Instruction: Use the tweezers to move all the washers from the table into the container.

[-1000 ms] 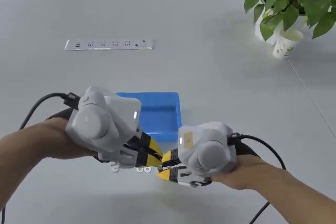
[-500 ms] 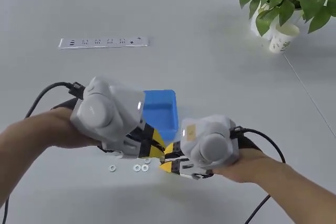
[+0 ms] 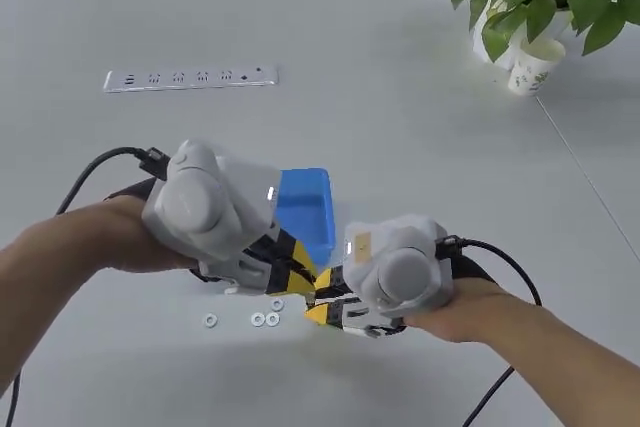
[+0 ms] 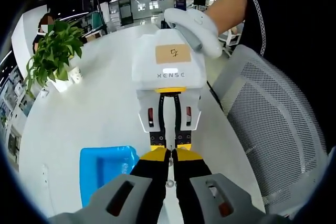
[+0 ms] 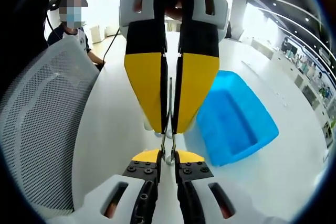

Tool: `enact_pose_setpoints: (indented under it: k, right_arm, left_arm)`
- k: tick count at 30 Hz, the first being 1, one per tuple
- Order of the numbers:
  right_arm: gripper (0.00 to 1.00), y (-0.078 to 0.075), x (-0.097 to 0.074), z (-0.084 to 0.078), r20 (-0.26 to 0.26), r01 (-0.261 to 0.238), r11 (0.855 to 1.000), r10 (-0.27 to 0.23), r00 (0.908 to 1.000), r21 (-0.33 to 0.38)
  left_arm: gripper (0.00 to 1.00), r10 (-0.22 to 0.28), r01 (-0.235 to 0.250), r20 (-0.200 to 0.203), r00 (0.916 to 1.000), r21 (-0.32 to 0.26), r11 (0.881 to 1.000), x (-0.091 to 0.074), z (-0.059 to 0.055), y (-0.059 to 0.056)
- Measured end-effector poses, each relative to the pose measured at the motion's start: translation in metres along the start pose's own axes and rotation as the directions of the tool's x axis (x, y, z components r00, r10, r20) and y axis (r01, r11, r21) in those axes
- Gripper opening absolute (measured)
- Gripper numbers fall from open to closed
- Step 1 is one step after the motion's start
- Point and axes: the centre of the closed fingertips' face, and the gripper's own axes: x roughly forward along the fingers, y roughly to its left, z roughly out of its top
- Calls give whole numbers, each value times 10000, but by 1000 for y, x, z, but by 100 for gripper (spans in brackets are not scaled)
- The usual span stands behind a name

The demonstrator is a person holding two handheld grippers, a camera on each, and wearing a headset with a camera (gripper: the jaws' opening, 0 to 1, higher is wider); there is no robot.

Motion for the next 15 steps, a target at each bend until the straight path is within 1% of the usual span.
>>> enact_pose_setpoints:
  k: [4, 15]
  right_arm:
    - [13, 0, 1, -2, 2, -20, 9999, 20, 10000, 105]
    - [13, 0, 3, -2, 45, -32, 9999, 32, 10000, 122]
  left_arm:
    - [7, -33, 33, 47, 10000, -71, 10000, 1, -1, 1]
    - [7, -56, 56, -15, 10000, -75, 10000, 2, -1, 2]
